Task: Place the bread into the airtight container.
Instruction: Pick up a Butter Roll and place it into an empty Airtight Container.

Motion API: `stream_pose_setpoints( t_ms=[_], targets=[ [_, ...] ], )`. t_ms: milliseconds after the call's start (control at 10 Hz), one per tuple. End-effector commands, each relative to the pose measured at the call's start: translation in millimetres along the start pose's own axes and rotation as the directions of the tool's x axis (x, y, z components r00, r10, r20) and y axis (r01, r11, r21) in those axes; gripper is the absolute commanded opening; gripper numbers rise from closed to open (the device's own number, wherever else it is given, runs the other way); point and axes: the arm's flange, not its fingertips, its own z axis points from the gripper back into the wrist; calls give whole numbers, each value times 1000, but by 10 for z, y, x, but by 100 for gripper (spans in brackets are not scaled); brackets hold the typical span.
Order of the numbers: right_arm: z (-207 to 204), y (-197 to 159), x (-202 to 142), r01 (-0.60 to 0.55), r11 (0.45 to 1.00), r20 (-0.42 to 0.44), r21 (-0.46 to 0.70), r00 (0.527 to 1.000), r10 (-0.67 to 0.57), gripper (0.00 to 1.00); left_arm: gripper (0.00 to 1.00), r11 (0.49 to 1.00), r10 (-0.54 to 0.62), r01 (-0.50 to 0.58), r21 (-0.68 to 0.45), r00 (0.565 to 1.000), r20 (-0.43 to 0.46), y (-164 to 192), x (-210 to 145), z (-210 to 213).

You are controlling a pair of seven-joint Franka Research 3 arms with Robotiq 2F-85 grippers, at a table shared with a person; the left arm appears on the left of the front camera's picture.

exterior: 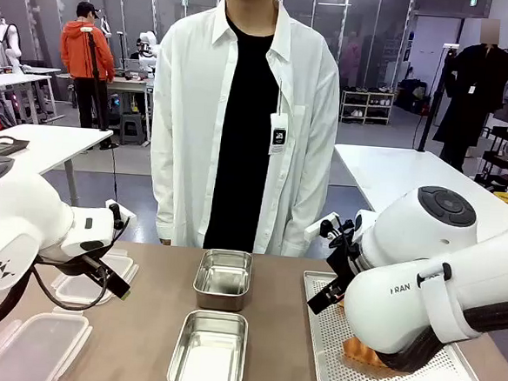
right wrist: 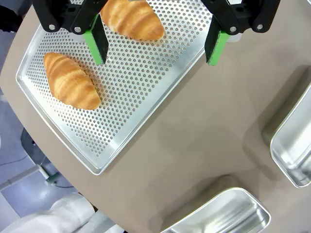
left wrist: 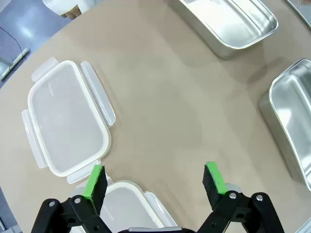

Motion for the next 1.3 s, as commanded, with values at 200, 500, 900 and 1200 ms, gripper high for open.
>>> stream_pose_setpoints(
  t_ms=[200, 500, 900, 1200],
  targets=[
    [0, 0, 0, 0, 1000, 0, 0, 1000, 0, 100, 100, 1000, 0, 0, 0, 1000, 0, -2, 1, 0],
    [0, 0, 0, 0, 1000, 0, 0, 1000, 0, 100, 100, 1000, 0, 0, 0, 1000, 0, -2, 1, 0],
    [0, 0, 0, 0, 1000, 0, 0, 1000, 0, 100, 100, 1000, 0, 0, 0, 1000, 0, -2, 1, 0],
    [0, 2, 1, -3, 1000, 0, -1, 1000, 3, 100, 100, 1000, -1, 1, 0, 1000, 0, -3, 1, 0]
  ],
)
